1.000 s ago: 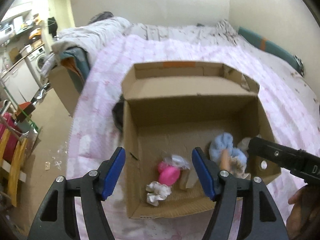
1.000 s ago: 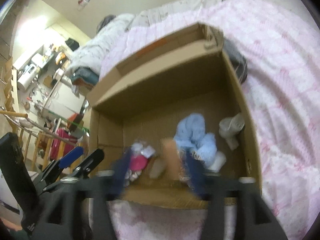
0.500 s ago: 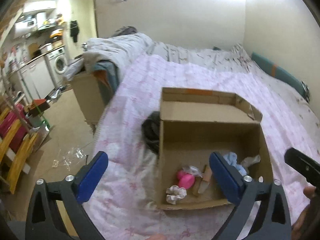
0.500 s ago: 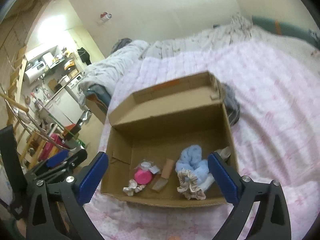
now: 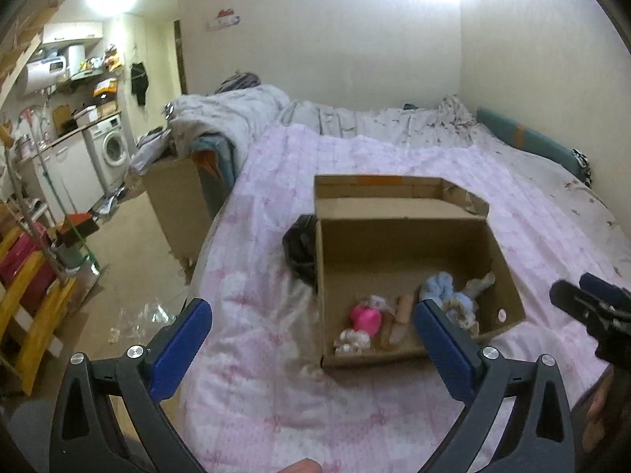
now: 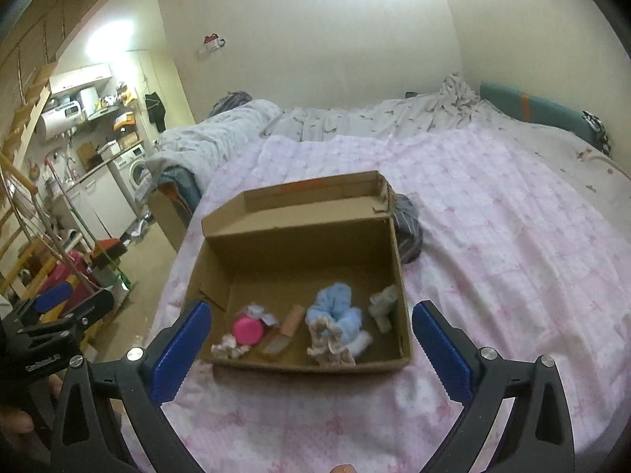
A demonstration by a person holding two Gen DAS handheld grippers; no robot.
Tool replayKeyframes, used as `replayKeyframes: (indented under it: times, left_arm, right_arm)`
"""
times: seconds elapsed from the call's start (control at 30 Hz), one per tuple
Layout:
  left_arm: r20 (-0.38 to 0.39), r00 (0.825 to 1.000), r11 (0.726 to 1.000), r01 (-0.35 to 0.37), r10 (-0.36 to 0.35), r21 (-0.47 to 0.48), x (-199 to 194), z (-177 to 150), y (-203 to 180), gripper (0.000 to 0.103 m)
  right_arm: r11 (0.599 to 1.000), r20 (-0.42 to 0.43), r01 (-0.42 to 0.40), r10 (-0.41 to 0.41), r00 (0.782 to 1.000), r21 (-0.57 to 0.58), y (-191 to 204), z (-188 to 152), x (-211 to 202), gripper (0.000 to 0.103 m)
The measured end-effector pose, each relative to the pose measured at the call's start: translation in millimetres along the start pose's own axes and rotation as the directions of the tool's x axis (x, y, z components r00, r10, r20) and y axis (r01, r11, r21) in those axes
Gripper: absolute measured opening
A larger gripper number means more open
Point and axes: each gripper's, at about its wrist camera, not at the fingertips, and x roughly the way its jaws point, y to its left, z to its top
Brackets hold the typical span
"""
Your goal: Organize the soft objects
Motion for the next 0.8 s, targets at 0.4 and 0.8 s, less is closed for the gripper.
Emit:
replayKeyframes:
  times: [0.4,0.8]
  left_arm:
    - [-0.041,0.996,0.996,0.075,-0.076,-0.037,-8,-36,0,0.102]
    - [-0.029,0.998,0.996,0.047,-0.049,-0.081,0,-34,4,0.102]
  right_arm:
    - [0.998,-0.01,0.03,-0.031,0.999,-0.059,23,-30,-10,0.103]
    - [0.994,-0.052,0.088,-0.092,0.994,-0.067,22,-34,10,0.103]
